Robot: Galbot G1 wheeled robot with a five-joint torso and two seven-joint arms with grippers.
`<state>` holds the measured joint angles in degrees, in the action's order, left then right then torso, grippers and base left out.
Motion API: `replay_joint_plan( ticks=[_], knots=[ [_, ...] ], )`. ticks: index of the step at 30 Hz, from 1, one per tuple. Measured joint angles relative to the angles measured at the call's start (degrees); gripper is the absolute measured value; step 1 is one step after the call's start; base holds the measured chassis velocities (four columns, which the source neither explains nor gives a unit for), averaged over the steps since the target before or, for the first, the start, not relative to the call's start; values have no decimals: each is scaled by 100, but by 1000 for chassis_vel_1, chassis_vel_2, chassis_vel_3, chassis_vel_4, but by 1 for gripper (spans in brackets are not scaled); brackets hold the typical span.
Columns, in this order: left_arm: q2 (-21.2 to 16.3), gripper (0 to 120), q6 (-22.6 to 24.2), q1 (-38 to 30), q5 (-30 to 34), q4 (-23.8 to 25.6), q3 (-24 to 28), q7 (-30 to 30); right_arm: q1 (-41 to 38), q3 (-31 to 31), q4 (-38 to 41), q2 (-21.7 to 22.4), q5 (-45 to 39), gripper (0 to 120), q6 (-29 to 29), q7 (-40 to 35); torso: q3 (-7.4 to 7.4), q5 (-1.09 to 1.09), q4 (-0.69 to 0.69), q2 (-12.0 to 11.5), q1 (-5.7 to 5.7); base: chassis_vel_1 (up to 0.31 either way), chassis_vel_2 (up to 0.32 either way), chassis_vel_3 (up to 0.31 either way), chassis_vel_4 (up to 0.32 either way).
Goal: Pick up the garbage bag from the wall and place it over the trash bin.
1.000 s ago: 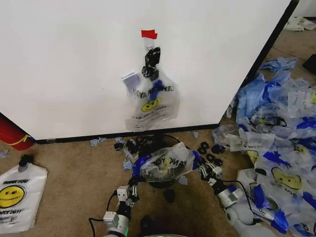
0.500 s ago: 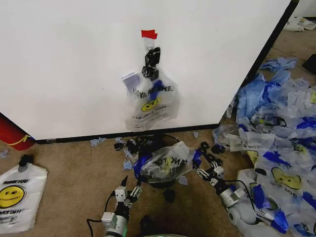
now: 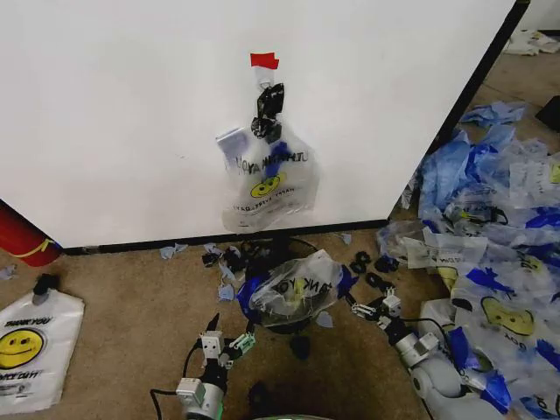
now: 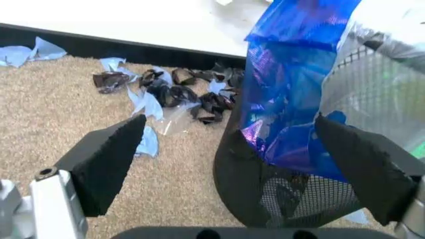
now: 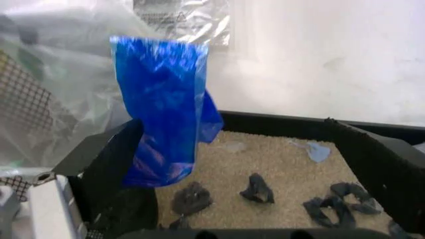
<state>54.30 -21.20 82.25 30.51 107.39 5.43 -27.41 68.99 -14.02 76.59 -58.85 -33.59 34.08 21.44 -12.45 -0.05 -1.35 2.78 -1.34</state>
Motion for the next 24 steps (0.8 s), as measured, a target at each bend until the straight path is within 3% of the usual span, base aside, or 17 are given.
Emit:
replay_joint_plan(
  ticks=[11, 16, 19, 22, 23, 24],
  knots=[
    [-275, 100, -20, 774, -298, 493, -474, -30, 384, -216, 901, 343, -724, 100, 11, 365, 0, 0, 1, 0, 0, 0, 0, 0, 0],
    [-668, 100, 43, 1278, -417, 1198, -1038, -14, 743, -461, 2200, 488, -1138, 100, -184, -283, 0, 0, 4, 0, 0, 0, 0, 0, 0],
    [-862, 100, 118, 1163, -364, 1474, -1136, -9, 896, -601, 2705, 493, -1331, 100, -262, -536, 0, -1, 1, 0, 0, 0, 0, 0, 0],
    [-1246, 100, 421, 764, 74, 1983, -1241, -8, 1092, -835, 3353, 472, -1513, 100, -370, -782, 0, -6, -5, 0, 0, 0, 0, 0, 0],
    [-1384, 100, 509, 656, 228, 2133, -1302, -8, 1097, -851, 3452, 474, -1522, 100, -391, -817, 0, -1, -5, 0, 0, 0, 0, 0, 0],
    [-1551, 100, 578, 497, 390, 2231, -1313, -7, 1134, -906, 3540, 472, -1516, 100, -395, -826, 0, 7, 5, 0, 0, 0, 0, 0, 0]
  ],
)
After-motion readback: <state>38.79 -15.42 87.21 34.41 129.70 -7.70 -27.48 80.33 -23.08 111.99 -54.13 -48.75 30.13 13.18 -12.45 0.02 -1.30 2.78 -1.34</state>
